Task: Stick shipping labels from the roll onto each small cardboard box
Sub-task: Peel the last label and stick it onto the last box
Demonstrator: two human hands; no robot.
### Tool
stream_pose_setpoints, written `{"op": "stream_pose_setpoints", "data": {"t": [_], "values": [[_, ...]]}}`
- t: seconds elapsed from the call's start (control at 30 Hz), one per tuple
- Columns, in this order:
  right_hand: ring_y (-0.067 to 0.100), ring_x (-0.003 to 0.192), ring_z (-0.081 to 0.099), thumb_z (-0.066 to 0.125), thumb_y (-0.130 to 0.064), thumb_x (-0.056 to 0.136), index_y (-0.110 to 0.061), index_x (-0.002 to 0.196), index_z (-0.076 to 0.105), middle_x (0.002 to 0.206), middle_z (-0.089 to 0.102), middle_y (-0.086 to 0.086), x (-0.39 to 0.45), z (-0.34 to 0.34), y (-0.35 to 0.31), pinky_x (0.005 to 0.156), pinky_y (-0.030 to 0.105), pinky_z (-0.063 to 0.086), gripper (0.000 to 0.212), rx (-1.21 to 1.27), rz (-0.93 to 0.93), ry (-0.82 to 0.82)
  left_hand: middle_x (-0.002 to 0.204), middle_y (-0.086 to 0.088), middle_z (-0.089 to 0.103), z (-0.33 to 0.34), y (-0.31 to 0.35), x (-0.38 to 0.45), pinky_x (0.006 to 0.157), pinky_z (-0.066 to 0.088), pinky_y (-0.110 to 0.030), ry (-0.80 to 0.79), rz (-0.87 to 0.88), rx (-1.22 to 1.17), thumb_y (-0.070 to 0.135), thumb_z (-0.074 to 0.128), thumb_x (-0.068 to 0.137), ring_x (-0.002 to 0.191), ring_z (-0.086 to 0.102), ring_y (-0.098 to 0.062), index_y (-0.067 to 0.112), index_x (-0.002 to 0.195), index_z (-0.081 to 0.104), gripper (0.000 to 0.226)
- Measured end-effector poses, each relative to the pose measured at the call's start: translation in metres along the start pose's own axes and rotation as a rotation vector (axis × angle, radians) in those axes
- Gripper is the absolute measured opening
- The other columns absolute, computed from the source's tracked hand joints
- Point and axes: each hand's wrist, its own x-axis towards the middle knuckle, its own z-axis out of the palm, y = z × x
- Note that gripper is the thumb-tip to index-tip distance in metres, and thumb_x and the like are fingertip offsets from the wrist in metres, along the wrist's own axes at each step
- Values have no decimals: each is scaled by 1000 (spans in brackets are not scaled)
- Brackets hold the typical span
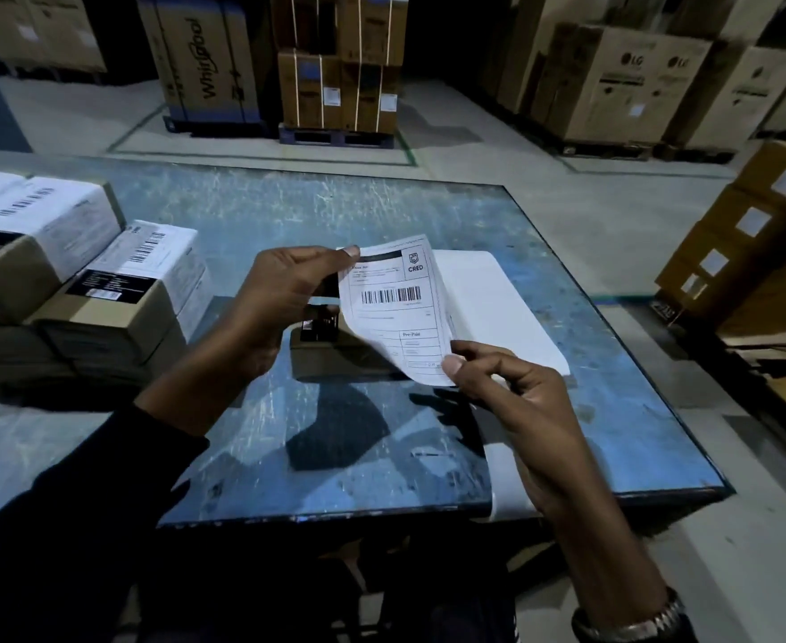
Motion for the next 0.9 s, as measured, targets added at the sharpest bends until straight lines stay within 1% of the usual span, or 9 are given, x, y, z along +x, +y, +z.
{"op": "stream_pose_setpoints", "data": {"t": [0.1,0.2,0.3,0.43,0.5,0.67,0.77,0.83,0.9], "values": [[4,118,70,88,-26,78,-12,75,81,125,76,-8,3,-4,-1,84,23,57,16,-65,-15,47,96,-2,83,-9,-6,20,73,54,-30,-69,71,151,29,75,99,87,76,-11,17,97,86,16],[7,123,69,86,-26,81,-13,81,82,129,74,-10,6,-8,5,97,49,61,14,-85,2,72,96,-5,83,-18,-14,36,74,46,-30,-149,129,288,35,77,97,87,67,-12,24,93,87,16],[9,129,66,85,-33,77,-12,81,81,131,73,-9,8,-3,11,110,55,53,22,-87,22,103,86,5,82,-23,-21,47,71,43,-16,-212,124,313,29,76,98,77,60,-1,23,89,87,15],[7,129,65,85,-18,87,-12,74,77,131,72,-12,6,8,22,103,39,55,16,-85,8,140,98,-7,83,-26,-33,48,90,50,-38,-211,123,196,24,79,96,94,71,-14,15,95,88,13],[11,127,65,86,-23,85,-17,74,75,133,69,-15,4,14,27,94,29,56,17,-152,-34,168,102,-13,83,-26,-37,43,100,56,-47,-217,88,116,20,79,96,102,78,-28,5,100,85,17],[10,134,55,76,-44,82,-33,76,73,134,63,-27,1,25,35,81,3,45,13,-330,-70,201,101,-23,80,-29,-44,40,97,59,-55,-207,46,6,19,80,95,100,75,-50,-1,99,83,21],[7,135,54,82,-49,85,-33,78,73,135,63,-27,1,26,38,84,9,45,19,-342,-63,211,98,-19,81,-28,-46,43,95,59,-56,-185,55,49,21,80,95,96,76,-47,3,97,85,18],[5,134,54,80,-44,85,-32,79,74,134,63,-28,2,26,38,86,20,44,15,-338,-30,212,96,-17,82,-26,-46,43,95,59,-59,-167,54,65,21,81,94,93,78,-44,6,94,86,16],[3,133,53,83,-38,88,-31,79,75,133,62,-29,2,26,39,86,20,43,14,-333,-11,185,96,-16,82,-26,-46,43,96,58,-62,-154,40,62,21,81,93,94,77,-45,7,93,86,15]]}}
